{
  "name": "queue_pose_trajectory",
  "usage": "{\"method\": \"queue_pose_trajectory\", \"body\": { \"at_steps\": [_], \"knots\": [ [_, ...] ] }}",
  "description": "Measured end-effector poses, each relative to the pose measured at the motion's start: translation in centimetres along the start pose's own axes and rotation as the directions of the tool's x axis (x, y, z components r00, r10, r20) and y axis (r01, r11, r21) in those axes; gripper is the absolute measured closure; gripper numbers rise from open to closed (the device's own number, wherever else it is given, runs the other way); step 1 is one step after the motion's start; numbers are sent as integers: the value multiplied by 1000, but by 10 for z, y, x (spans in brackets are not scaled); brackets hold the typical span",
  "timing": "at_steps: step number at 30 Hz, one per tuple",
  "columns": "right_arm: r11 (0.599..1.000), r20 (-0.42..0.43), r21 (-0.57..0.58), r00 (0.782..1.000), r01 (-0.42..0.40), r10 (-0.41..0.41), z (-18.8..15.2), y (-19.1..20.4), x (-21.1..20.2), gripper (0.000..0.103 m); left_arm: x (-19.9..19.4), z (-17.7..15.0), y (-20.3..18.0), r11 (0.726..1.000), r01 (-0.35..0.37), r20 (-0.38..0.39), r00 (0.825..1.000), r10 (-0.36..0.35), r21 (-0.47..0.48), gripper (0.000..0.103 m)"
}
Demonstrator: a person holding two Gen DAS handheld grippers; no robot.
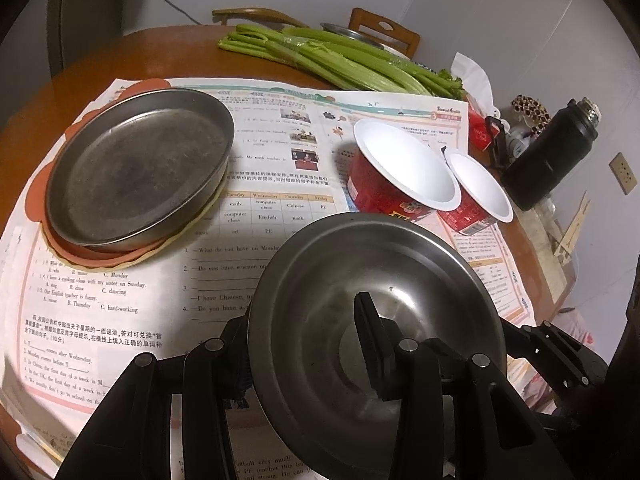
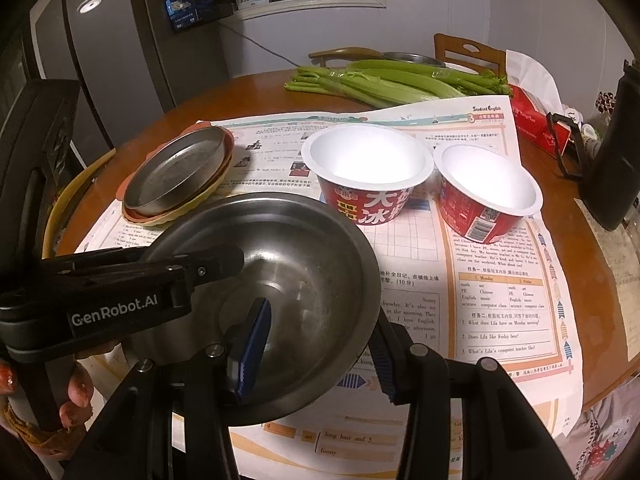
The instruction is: Organize plates and bowls
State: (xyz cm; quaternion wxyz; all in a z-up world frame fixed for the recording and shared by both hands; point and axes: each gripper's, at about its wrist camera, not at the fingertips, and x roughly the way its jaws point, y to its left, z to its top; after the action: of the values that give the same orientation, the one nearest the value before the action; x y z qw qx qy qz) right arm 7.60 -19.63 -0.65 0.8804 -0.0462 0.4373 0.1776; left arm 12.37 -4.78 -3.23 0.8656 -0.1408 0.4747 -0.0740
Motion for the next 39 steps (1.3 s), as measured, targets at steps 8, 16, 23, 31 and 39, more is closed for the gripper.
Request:
{"method": "queue_pose_trajectory", "body": {
  "at_steps": [8,16,23,31,39],
  "knots": [
    [1000,-23,9,1000,0,1,-2,-1,9,55,8,0,1,1000,-14,-12,1000,14,6,59],
    [1000,-37,18,999,-12,13,-2,-4,14,55,10,1,3,1000,-18,-14,1000,18,4,59],
    [999,-3,49,1000,-17,17,2,-13,5,55,1,4,7,1000,-22,12,1000,22,-9,58],
    [997,39,75,999,4,-6,9,-21,-7,55,-20,13,2,999,-35,68,997,34,11,58],
    [991,87,127,996,-35,24,27,-31,-16,55,-31,32,-7,999,-40,98,995,36,37,57]
  ]
}}
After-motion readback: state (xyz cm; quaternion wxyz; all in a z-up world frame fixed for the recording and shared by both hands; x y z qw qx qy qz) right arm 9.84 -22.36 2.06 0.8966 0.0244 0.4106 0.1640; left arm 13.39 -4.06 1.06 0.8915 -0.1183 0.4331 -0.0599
